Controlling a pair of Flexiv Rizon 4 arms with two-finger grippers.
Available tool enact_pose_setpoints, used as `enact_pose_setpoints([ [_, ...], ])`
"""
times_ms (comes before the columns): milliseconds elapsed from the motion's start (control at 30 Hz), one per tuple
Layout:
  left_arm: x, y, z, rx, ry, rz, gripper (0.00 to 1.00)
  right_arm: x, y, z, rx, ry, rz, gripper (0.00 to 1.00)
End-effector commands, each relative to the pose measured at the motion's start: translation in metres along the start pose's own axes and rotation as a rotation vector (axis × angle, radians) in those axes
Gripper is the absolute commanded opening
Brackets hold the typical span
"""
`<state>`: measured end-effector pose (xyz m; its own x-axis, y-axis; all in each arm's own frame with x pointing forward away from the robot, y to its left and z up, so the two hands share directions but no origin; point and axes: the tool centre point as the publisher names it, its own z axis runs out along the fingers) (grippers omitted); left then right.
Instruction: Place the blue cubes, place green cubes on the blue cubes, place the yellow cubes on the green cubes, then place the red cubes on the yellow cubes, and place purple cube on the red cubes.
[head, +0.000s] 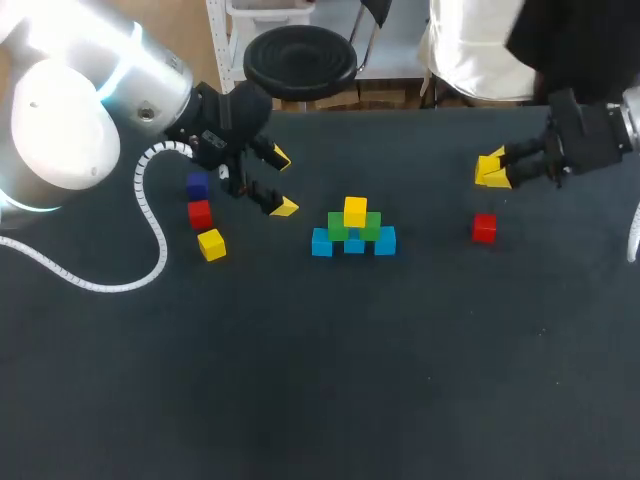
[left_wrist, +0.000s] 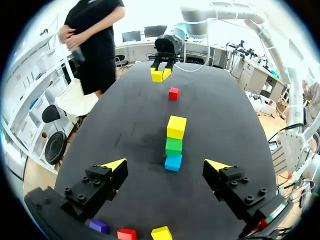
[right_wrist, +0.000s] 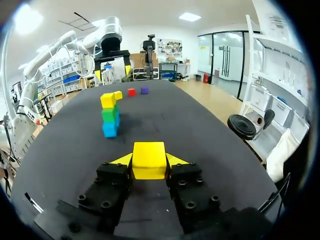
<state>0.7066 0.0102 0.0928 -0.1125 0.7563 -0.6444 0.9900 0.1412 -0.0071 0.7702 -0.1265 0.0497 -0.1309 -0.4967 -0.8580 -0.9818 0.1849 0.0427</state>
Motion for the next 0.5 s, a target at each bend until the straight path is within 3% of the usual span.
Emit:
enact_pose_setpoints([
  [33, 0.002, 0.0, 0.0, -0.001, -0.006, 0.004, 1.0, -0.02, 0.018, 0.003, 0.044, 0.039, -0.017, 0.0],
  [500, 0.002, 0.0, 0.0, -0.001, -0.006, 0.004, 1.0, -0.067, 0.042, 0.026, 0.01, 0.056, -0.076, 0.0],
])
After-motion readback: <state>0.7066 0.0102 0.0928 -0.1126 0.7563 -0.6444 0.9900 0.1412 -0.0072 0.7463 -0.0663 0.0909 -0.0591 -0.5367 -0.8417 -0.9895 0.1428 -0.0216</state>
